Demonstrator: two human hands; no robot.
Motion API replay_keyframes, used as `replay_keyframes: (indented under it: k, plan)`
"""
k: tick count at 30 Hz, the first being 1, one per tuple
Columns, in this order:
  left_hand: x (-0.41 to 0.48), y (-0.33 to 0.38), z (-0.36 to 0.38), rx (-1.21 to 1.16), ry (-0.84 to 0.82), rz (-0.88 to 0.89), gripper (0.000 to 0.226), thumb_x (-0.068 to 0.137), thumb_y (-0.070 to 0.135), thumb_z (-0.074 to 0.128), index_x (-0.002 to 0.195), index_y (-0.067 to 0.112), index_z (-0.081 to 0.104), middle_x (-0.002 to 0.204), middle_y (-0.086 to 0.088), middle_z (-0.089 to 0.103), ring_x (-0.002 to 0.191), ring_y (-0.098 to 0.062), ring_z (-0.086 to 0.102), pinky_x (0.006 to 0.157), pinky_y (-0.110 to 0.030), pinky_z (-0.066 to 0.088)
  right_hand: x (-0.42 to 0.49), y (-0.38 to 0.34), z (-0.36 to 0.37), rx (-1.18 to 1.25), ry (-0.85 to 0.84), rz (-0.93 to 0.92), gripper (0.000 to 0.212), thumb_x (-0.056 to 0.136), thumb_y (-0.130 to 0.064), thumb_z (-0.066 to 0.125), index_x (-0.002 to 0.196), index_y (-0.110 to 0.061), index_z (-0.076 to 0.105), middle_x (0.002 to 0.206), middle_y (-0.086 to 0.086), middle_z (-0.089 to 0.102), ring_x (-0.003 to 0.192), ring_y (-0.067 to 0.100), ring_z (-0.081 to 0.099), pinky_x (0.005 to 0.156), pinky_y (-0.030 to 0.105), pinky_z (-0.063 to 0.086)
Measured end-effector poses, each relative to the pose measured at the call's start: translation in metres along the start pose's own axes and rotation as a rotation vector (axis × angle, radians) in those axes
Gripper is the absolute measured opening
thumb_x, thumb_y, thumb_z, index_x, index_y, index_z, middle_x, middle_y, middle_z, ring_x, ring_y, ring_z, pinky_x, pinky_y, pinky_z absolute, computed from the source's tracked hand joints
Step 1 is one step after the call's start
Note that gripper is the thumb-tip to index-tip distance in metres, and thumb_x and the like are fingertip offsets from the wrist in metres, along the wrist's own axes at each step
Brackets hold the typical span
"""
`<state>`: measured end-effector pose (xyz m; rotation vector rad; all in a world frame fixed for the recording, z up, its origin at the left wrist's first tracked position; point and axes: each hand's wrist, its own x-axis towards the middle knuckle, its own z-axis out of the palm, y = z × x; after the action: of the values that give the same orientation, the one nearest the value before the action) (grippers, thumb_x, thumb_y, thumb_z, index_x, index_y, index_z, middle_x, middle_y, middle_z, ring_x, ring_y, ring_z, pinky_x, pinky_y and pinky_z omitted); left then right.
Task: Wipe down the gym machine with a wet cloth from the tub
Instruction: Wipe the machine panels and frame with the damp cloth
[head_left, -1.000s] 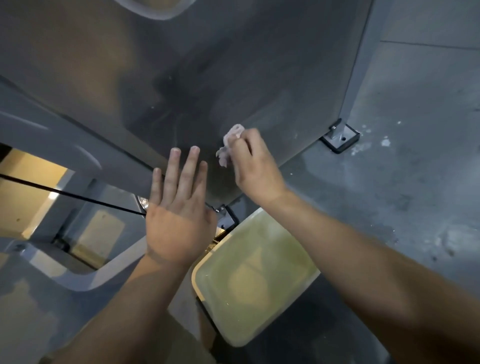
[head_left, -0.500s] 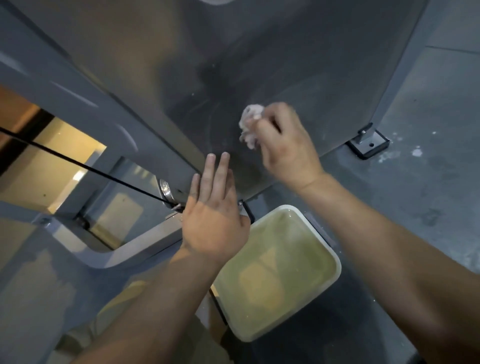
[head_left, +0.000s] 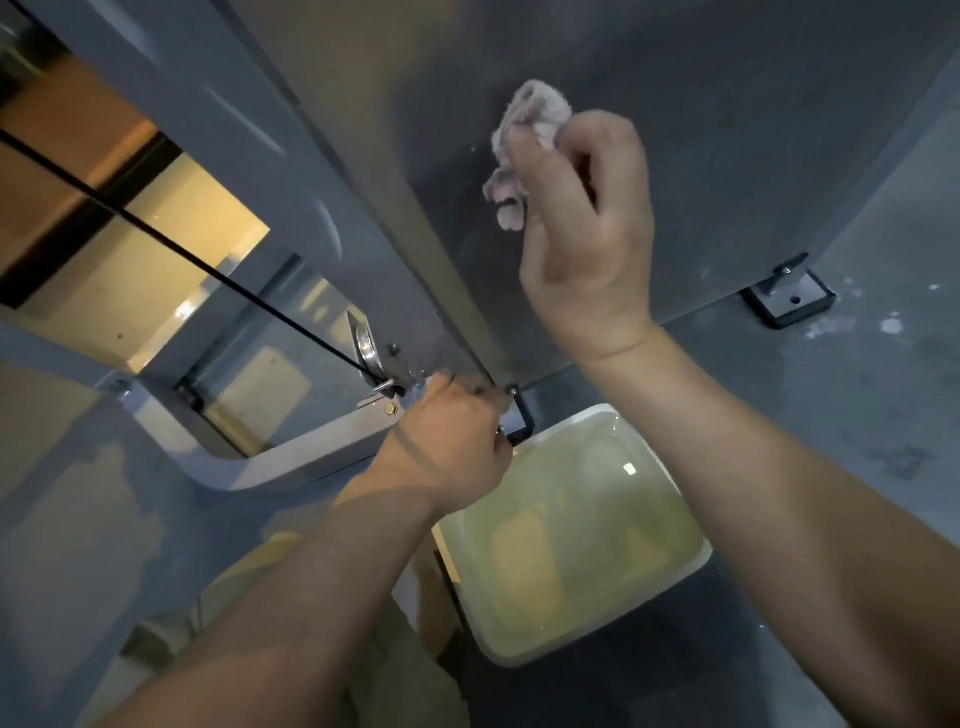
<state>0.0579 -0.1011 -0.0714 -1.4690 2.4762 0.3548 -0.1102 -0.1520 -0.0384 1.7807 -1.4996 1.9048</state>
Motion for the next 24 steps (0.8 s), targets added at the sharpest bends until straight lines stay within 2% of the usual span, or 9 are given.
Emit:
replay_keyframes:
  k: [5, 6, 8, 11, 15, 18, 21, 22, 24]
  plan:
    - [-0.006, 0.0, -0.006, -0.009, 0.021, -0.022, 0.033, 0.095, 0.031, 0.05, 0.124, 0.022, 0.061, 0.123, -0.004, 0.057, 0.122, -0.025, 0.04, 0.103, -0.031, 0.039, -0.034, -0.001, 0.001, -0.24, -0.31, -0.378, 0.032, 0.101, 0.001, 0.05, 0.108, -0.012, 0.077, 0.093, 0.011, 0.067, 0.073, 0.032, 0.057, 0.056, 0.041, 0.049]
    - [-0.006, 0.0, -0.007, -0.013, 0.023, -0.028, 0.032, 0.096, 0.032, 0.049, 0.124, 0.022, 0.061, 0.124, -0.003, 0.057, 0.121, -0.024, 0.041, 0.102, -0.03, 0.039, -0.027, 0.0, -0.001, -0.245, -0.284, -0.376, 0.028, 0.101, -0.002, 0.053, 0.107, -0.012, 0.078, 0.09, 0.012, 0.068, 0.073, 0.033, 0.058, 0.056, 0.041, 0.049]
    - [-0.005, -0.001, -0.007, -0.02, 0.03, -0.036, 0.032, 0.097, 0.032, 0.049, 0.125, 0.021, 0.06, 0.124, -0.003, 0.057, 0.122, -0.024, 0.041, 0.1, -0.028, 0.036, 0.0, -0.006, -0.001, -0.185, -0.143, -0.163, 0.012, 0.1, -0.012, 0.063, 0.096, -0.012, 0.074, 0.087, 0.006, 0.068, 0.075, 0.027, 0.063, 0.062, 0.041, 0.053]
    - [-0.004, 0.001, -0.01, -0.022, 0.031, -0.041, 0.034, 0.098, 0.032, 0.048, 0.127, 0.018, 0.06, 0.126, -0.007, 0.059, 0.121, -0.027, 0.043, 0.099, -0.029, 0.035, 0.019, -0.023, 0.002, -0.208, 0.023, -0.104, 0.013, 0.103, -0.031, 0.06, 0.09, -0.031, 0.062, 0.089, -0.014, 0.062, 0.083, -0.001, 0.061, 0.077, 0.025, 0.054]
    - [-0.005, 0.005, -0.016, -0.047, 0.024, -0.073, 0.034, 0.096, 0.03, 0.049, 0.125, 0.016, 0.062, 0.127, -0.009, 0.059, 0.121, -0.029, 0.045, 0.098, -0.032, 0.038, -0.002, -0.023, 0.0, -0.199, -0.175, -0.302, 0.021, 0.101, -0.009, 0.061, 0.104, -0.021, 0.078, 0.096, 0.002, 0.066, 0.077, 0.029, 0.059, 0.059, 0.043, 0.052]
    - [-0.002, 0.01, -0.018, -0.098, 0.053, -0.065, 0.032, 0.095, 0.028, 0.051, 0.121, 0.016, 0.065, 0.123, -0.008, 0.062, 0.117, -0.029, 0.052, 0.096, -0.032, 0.041, 0.022, 0.005, -0.016, -0.135, 0.013, -0.072, 0.027, 0.102, -0.01, 0.055, 0.104, -0.035, 0.065, 0.095, -0.005, 0.06, 0.083, 0.026, 0.063, 0.068, 0.043, 0.052]
    - [-0.002, 0.016, -0.018, -0.163, 0.087, -0.057, 0.031, 0.091, 0.03, 0.051, 0.113, 0.016, 0.067, 0.112, -0.007, 0.063, 0.109, -0.029, 0.058, 0.09, -0.033, 0.047, 0.034, 0.027, -0.045, -0.211, 0.255, 0.24, 0.014, 0.098, 0.008, 0.046, 0.099, 0.01, 0.06, 0.103, 0.008, 0.048, 0.094, -0.005, 0.056, 0.084, 0.03, 0.054]
    - [-0.002, 0.018, -0.019, -0.21, 0.092, -0.057, 0.031, 0.09, 0.03, 0.051, 0.113, 0.016, 0.067, 0.11, -0.006, 0.064, 0.107, -0.028, 0.06, 0.088, -0.034, 0.048, 0.025, 0.037, -0.048, -0.185, 0.253, 0.287, 0.016, 0.098, 0.009, 0.044, 0.098, 0.014, 0.059, 0.104, 0.017, 0.047, 0.097, -0.005, 0.052, 0.092, 0.025, 0.052]
    - [-0.001, 0.022, -0.02, -0.274, 0.077, -0.067, 0.027, 0.092, 0.028, 0.054, 0.114, 0.017, 0.067, 0.111, -0.004, 0.066, 0.105, -0.025, 0.062, 0.087, -0.034, 0.05, -0.001, 0.037, -0.046, -0.191, 0.152, 0.342, 0.014, 0.096, 0.009, 0.044, 0.098, 0.014, 0.057, 0.105, 0.028, 0.049, 0.098, 0.013, 0.052, 0.095, 0.016, 0.044]
